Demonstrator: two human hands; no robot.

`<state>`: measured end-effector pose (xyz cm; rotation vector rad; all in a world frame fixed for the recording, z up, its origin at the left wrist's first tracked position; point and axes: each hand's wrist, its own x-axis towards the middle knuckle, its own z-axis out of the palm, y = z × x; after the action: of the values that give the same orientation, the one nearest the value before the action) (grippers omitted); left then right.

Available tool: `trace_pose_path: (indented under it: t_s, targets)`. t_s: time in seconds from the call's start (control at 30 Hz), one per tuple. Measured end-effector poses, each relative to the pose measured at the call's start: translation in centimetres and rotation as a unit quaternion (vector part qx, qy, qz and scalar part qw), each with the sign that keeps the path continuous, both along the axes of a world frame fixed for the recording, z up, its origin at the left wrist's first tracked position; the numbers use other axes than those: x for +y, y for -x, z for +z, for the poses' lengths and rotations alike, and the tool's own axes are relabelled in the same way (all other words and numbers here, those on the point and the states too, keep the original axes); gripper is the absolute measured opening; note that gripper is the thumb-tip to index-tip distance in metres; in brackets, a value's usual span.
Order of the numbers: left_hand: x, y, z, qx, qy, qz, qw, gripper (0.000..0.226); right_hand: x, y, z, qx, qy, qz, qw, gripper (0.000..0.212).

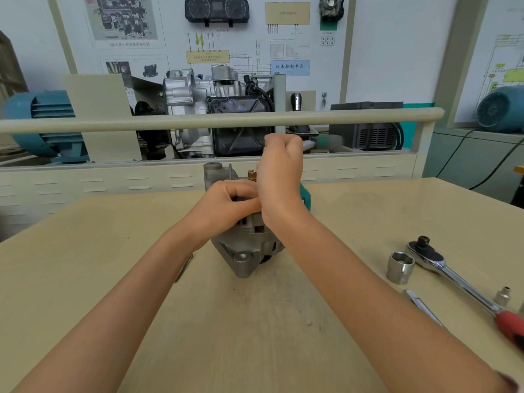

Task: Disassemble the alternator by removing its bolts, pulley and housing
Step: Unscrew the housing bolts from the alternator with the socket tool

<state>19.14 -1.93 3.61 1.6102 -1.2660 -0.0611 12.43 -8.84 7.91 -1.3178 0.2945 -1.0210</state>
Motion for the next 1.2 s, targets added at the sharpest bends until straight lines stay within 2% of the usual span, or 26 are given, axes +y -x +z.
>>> trace_pose_path:
  t_s: [0.17, 0.3, 0.37, 0.43, 0.57, 0.7, 0.77, 0.87, 0.97, 1.07, 1.13, 1.2]
  targets:
    - [0.0, -0.2, 0.1, 0.029, -0.009, -0.018, 0.999, 0.018, -1.5, 0.6, 0.9, 0.040, -0.037, 0.205, 0.977, 0.021]
    - [0.1, -0.3, 0.1, 0.038, -0.012, -0.020, 0.999, 0.011, -2.7, 1.0, 1.0, 0.028, -0.052, 0.321, 0.945, 0.028]
    - [0.1, -0.3, 0.1, 0.047, -0.003, -0.022, 0.999, 0.011, -2.5, 0.9, 1.0, 0.029, -0.046, 0.304, 0.951, 0.027]
    - [0.2, 0.1, 0.1, 0.040, 0.013, -0.028, 0.999, 0.015, -1.7, 0.5, 0.7, 0.020, -0.044, 0.225, 0.973, 0.024]
    - [0.2, 0.3, 0.0, 0.004, 0.018, -0.014, 1.000, 0.062, 0.2, -0.1, -0.4, -0.035, 0.006, 0.028, 0.999, 0.019]
    - [0.0, 0.4, -0.1, 0.007, 0.010, 0.007, 1.000, 0.068, 0.4, -0.2, -0.6, -0.041, 0.039, -0.034, 0.998, 0.010]
    - [0.1, 0.3, 0.0, 0.011, 0.009, 0.001, 1.000, 0.063, 0.1, -0.2, -0.2, -0.035, 0.004, -0.015, 0.999, 0.013]
    - [0.1, 0.2, 0.1, 0.018, 0.006, -0.017, 1.000, 0.042, -0.6, 0.1, 0.2, -0.020, -0.051, 0.094, 0.994, 0.022]
    - [0.2, 0.2, 0.2, 0.033, 0.002, -0.027, 0.999, 0.021, -1.8, 0.5, 0.6, -0.002, -0.068, 0.248, 0.966, 0.025]
    - [0.2, 0.1, 0.2, 0.042, -0.001, -0.034, 0.999, 0.017, -2.8, 1.1, 0.8, 0.013, -0.038, 0.360, 0.932, 0.027]
    - [0.2, 0.1, 0.1, 0.046, 0.002, -0.032, 0.998, 0.015, -2.8, 1.3, 0.8, 0.020, -0.033, 0.361, 0.932, 0.026]
    - [0.2, 0.2, 0.1, 0.039, 0.013, -0.022, 0.999, 0.015, -2.2, 1.0, 0.8, 0.018, -0.056, 0.293, 0.954, 0.025]
